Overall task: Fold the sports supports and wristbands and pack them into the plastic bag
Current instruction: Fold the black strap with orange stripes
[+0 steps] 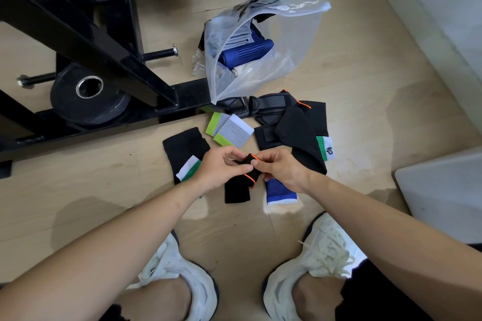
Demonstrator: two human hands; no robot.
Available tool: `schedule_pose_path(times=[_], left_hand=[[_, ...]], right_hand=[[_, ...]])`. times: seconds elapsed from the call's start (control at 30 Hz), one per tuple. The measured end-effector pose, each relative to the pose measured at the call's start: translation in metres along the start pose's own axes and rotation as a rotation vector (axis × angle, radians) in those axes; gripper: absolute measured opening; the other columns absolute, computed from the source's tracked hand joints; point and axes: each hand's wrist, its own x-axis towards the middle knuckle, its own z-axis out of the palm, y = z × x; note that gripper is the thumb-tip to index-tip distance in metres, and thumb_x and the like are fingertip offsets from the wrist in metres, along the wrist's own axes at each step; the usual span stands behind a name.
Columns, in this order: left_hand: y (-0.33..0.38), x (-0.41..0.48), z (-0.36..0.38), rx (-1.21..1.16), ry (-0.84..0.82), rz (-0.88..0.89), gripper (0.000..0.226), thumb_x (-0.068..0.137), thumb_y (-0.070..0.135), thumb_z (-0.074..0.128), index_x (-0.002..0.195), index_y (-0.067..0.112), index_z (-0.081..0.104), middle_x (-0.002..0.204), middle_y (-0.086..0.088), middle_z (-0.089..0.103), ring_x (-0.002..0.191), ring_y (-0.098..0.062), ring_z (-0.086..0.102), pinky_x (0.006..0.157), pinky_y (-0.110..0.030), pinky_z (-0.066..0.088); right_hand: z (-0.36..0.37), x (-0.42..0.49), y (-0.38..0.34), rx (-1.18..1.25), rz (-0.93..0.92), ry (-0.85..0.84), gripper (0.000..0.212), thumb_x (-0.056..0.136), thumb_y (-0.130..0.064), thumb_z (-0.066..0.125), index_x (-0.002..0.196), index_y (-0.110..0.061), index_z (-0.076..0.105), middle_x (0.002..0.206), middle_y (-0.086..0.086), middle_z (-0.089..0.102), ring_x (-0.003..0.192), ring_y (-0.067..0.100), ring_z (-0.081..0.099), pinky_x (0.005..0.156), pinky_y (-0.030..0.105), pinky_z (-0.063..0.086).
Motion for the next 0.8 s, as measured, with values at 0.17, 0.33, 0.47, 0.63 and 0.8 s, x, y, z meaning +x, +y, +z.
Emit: schedule_pose_path(times=[0.17,0.33,0.47,0.63,0.8], left_hand=[[0.000,-0.001,0.000,0.179,-0.037,0.110,0.010,0.088,0.024,0.076,0.096,0.022,0.082,0.078,0.009,0.077,0.076,-0.005,0.072,0.078,-0.029,0.059],[0.002,-0.003,-0.001,0.360,-0.059,0.157,0.027,0.095,0.022,0.063,0.071,0.018,0.073,0.061,0.001,0.068,0.065,-0.016,0.065,0.066,-0.033,0.053],[0.000,-0.001,-0.004,0.439,-0.013,0.202,0.026,0.093,0.020,0.064,0.069,0.016,0.072,0.057,0.005,0.062,0.058,-0.013,0.056,0.061,-0.027,0.043],[-0.005,-0.001,-0.020,0.551,0.114,0.179,0.037,0.089,0.019,0.060,0.052,0.017,0.055,0.045,0.005,0.048,0.050,-0.018,0.045,0.065,-0.031,0.044],[-0.013,0.007,-0.075,0.481,0.150,0.012,0.023,0.087,0.017,0.061,0.070,0.014,0.076,0.066,0.002,0.072,0.074,-0.022,0.070,0.078,-0.035,0.057]], right_hand=[[0.002,0.000,0.001,-0.075,-0.006,-0.012,0.017,0.097,-0.017,0.062,0.095,-0.005,0.073,0.077,0.010,0.062,0.063,0.013,0.051,0.058,0.025,0.044],[0.003,-0.002,0.002,-0.163,-0.047,-0.026,0.020,0.097,-0.019,0.063,0.096,-0.002,0.073,0.075,0.009,0.060,0.066,0.021,0.043,0.061,0.034,0.037],[0.006,-0.005,0.002,-0.112,-0.041,-0.021,0.018,0.097,-0.013,0.061,0.100,-0.001,0.075,0.075,0.002,0.066,0.064,0.007,0.050,0.059,0.017,0.039],[-0.005,-0.009,0.003,-0.149,-0.018,0.001,0.019,0.099,-0.010,0.058,0.090,0.000,0.073,0.072,0.002,0.061,0.065,0.007,0.053,0.064,0.018,0.043],[-0.027,-0.013,0.009,-0.275,0.039,0.098,0.026,0.098,-0.017,0.059,0.075,-0.006,0.067,0.063,0.001,0.050,0.059,0.011,0.042,0.061,0.029,0.039]])
